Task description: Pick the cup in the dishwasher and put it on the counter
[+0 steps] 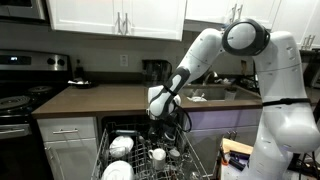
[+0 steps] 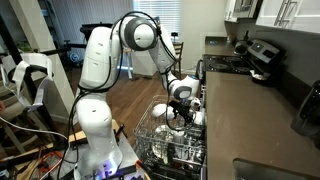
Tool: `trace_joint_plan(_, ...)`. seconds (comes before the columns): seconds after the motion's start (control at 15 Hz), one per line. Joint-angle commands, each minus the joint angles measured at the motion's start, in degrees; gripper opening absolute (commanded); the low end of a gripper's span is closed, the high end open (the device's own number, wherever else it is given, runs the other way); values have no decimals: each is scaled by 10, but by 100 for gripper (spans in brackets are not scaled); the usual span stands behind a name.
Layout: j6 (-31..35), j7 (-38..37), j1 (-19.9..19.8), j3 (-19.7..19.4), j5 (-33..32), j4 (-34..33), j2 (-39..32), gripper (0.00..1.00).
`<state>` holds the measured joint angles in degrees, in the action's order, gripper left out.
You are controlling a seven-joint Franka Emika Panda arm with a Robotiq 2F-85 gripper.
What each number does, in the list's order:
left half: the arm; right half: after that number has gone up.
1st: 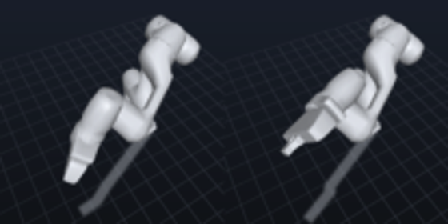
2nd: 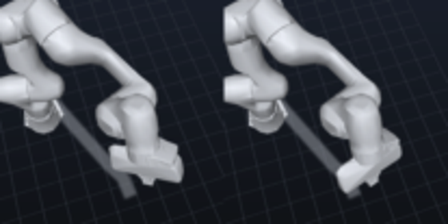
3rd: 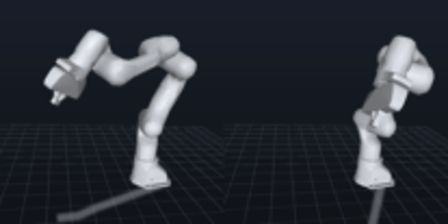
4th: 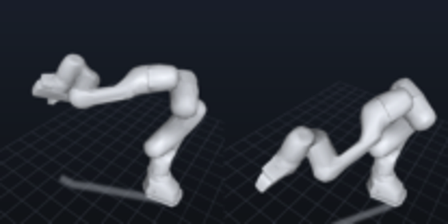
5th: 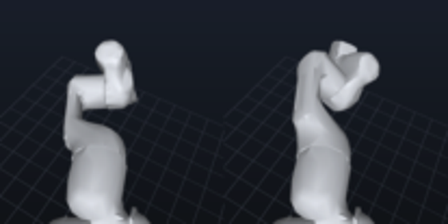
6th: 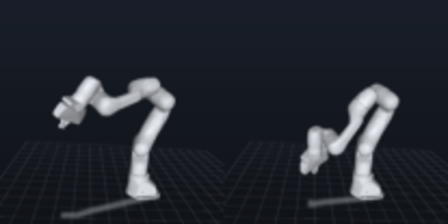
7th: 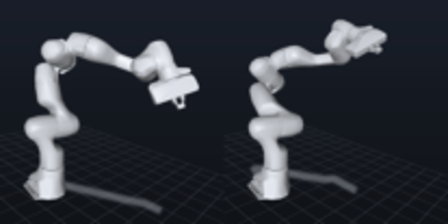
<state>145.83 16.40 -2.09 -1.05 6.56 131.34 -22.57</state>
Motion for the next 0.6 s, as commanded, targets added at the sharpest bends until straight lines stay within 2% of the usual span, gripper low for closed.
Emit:
trace_joint_plan(0.0,40,-16,-11,10,-10,-9,-33,100)
trace_joint_plan(0.33,87,-17,-16,19,-8,-23,-80,100)
trace_joint_plan(0.53,139,-29,-10,17,-18,-26,-103,100)
